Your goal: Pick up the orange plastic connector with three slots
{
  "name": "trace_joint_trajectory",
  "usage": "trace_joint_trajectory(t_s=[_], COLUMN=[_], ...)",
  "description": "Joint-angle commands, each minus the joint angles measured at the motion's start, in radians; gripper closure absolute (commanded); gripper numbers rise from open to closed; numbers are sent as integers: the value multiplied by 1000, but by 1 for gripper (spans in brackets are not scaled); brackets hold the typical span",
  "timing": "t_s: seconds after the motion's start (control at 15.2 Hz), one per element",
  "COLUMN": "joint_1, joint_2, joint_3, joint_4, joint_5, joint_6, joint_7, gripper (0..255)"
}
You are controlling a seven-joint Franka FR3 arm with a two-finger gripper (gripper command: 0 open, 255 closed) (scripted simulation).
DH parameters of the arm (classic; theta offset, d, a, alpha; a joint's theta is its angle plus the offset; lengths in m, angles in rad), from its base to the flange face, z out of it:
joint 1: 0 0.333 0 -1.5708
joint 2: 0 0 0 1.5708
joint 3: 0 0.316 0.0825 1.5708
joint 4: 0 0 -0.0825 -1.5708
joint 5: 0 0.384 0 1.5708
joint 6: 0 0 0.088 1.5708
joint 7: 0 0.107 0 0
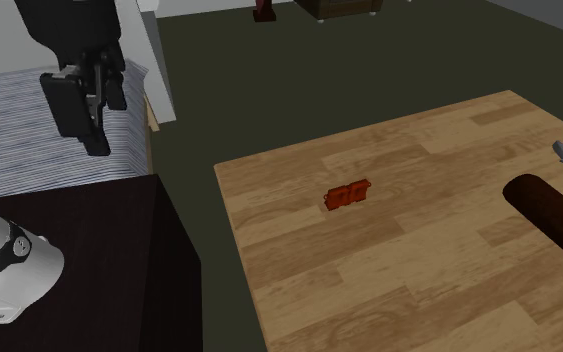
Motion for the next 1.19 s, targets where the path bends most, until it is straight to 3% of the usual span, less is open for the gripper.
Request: trace_joint_trajectory(t_s=[0.0,0.59,1.12], joint_1=[4,22,28], joint_2=[69,405,711], joint_3=[-5,-15,-12], joint_4=[17,169,390], joint_5=[-4,-7,0], joint_6=[57,255,351], joint_7=[-11,-56,-94], gripper=[0,0,0])
